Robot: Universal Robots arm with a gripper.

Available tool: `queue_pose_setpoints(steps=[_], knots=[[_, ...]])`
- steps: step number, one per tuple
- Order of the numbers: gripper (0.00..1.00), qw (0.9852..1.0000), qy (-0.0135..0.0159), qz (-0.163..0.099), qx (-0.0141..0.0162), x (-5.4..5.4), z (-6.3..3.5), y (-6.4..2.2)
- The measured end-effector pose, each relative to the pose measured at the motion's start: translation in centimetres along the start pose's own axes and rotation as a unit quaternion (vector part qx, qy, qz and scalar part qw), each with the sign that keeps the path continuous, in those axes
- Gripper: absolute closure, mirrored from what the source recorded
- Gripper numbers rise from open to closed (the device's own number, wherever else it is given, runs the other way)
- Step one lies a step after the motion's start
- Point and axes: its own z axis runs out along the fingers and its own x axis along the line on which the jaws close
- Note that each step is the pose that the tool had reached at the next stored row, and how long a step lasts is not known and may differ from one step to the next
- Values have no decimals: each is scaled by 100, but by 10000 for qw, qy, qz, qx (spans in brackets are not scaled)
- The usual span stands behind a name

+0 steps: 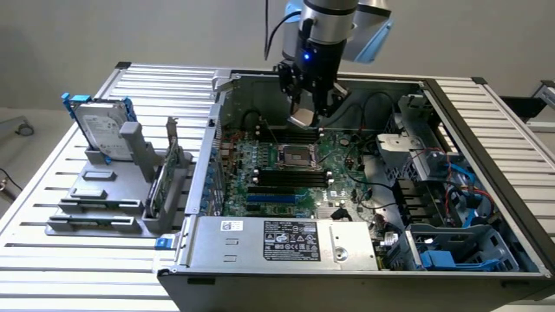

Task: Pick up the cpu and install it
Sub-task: 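Place the cpu into insertion slot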

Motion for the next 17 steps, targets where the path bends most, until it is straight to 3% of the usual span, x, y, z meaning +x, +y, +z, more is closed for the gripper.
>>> queue_pose_setpoints(steps=[4, 8, 17], knots=[[46, 9993, -16, 366, -28, -1, 14, -1], [46, 9972, -32, 740, -58, -2, 24, -1], [46, 9886, -64, 1499, -118, -1, 29, -2]])
